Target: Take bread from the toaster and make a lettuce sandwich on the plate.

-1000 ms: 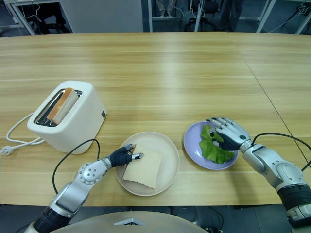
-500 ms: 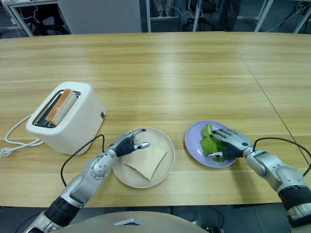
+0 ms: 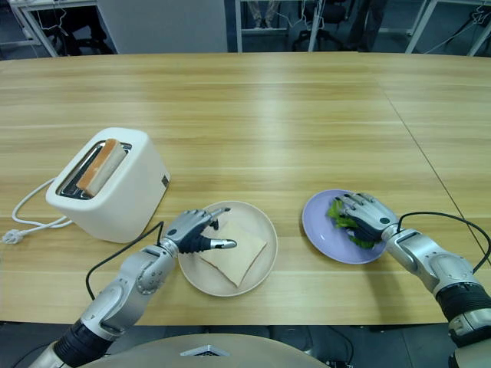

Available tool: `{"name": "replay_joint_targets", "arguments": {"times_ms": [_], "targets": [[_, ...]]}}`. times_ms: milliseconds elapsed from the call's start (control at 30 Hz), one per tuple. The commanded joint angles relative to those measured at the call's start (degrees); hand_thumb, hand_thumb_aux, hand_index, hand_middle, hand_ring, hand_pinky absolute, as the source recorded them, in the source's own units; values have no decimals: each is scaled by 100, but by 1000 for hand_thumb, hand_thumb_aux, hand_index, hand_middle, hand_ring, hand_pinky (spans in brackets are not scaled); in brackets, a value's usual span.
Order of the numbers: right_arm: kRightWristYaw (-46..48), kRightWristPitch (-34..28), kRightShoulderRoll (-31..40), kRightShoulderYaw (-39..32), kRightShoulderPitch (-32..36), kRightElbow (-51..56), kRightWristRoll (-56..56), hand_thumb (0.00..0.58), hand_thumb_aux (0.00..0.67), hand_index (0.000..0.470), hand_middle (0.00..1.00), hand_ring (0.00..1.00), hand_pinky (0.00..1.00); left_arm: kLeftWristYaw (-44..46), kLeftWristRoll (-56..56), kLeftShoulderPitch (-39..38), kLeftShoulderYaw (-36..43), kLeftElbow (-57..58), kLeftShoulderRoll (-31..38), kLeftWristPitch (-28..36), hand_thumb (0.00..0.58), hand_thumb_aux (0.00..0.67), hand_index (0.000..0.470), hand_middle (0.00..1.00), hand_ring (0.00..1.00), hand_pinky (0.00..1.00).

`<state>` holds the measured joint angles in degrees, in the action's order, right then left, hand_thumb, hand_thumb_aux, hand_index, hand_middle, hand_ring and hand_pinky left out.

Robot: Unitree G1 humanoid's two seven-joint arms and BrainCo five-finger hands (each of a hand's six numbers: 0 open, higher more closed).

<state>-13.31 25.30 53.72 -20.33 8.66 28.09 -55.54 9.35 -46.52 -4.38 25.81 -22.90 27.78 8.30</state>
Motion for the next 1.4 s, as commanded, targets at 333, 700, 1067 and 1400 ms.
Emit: {"name": "replay_joint_targets", "arguments": {"times_ms": [333, 700, 1067, 1400], "targets": [[-282, 344, -71, 353, -291, -1040, 561, 580, 670, 460, 0, 0, 0, -413, -171, -390, -1409, -1226, -207, -41, 0, 0, 0, 0, 0, 0], [401, 241, -822, 450, -482, -2884, 839, 580, 670, 460, 0, 0, 0, -625, -888, -878, -3370, -1289, 21, 414, 0, 0, 0, 0, 0, 0], [959, 244, -2299, -593, 321, -2529, 280, 580, 670, 460, 0, 0, 0, -255, -1388, -856, -4089, -1, 708, 1017, 0, 0, 0, 0, 0, 0], [1035, 287, -2985, -1412, 636, -2063, -136, 580, 670, 460, 0, 0, 0, 74, -1458, -473, -3374, 290, 550, 1111, 0, 0, 0, 0, 0, 0]]}}
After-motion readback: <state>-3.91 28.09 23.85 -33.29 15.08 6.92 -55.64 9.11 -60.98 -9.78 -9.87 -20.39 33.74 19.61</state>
